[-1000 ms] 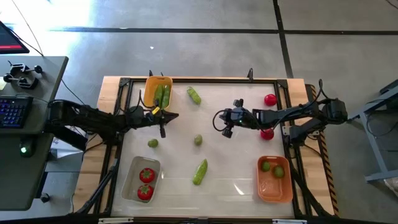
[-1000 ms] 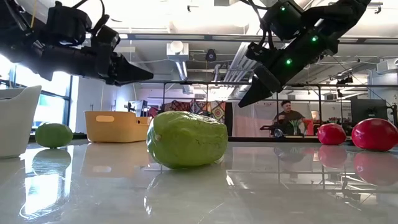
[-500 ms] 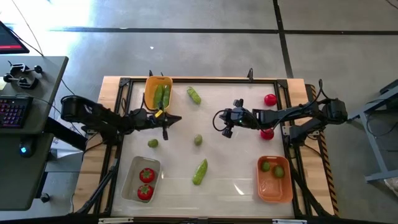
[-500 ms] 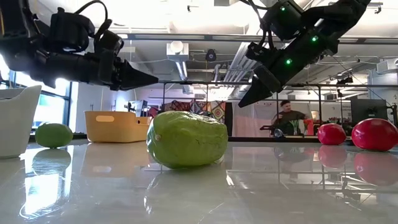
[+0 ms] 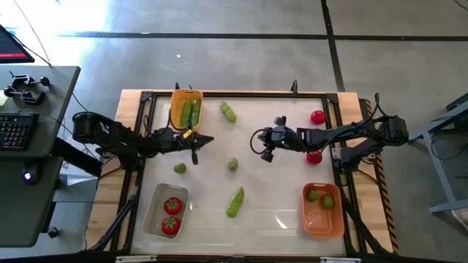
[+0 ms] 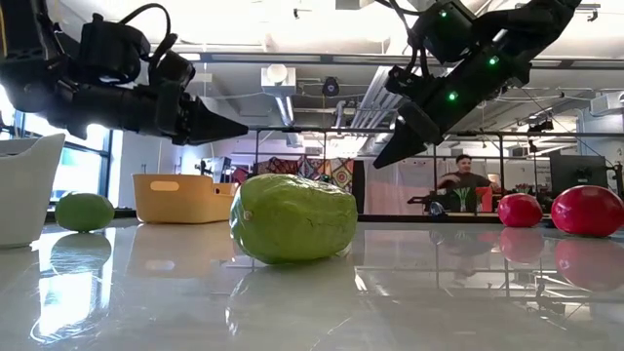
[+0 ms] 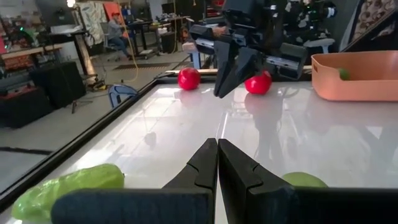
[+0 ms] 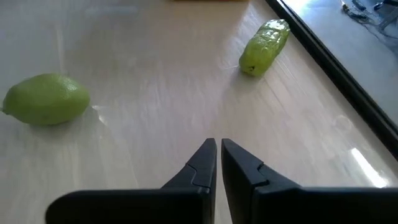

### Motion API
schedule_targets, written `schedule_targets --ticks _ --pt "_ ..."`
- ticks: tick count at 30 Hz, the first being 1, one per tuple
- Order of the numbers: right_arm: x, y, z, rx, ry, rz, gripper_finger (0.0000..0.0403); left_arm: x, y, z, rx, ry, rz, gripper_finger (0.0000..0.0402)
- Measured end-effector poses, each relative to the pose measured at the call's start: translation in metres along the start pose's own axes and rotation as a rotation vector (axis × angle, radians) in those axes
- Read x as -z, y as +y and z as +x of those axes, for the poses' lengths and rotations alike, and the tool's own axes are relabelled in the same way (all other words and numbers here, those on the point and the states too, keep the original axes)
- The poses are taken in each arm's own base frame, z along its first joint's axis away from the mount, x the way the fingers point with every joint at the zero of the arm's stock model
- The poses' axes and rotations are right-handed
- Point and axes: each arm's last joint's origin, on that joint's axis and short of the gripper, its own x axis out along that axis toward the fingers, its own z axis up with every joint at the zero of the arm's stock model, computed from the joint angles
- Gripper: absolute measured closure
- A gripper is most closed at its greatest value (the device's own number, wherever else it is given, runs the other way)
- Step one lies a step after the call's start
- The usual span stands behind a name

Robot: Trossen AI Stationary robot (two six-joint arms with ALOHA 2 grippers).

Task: Sort produce into baskets
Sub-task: Put the top tomato into the gray bin

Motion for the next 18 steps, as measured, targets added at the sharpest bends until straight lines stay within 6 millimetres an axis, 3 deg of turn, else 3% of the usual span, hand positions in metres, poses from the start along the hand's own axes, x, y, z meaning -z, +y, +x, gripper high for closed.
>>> schedule_targets --ticks 6,18 --pt "0.0 0.0025 -0.0001 -0.089 0.003 0.041 0.0389 0.0004 -0.0004 0.0 0.012 0.003 0.001 0.0401" --pt "0.0 0.0047 -0.0008 -0.099 0.002 0.036 0.0375 0.0001 -0.002 -0.0001 0.068 -0.004 0.012 0.0401"
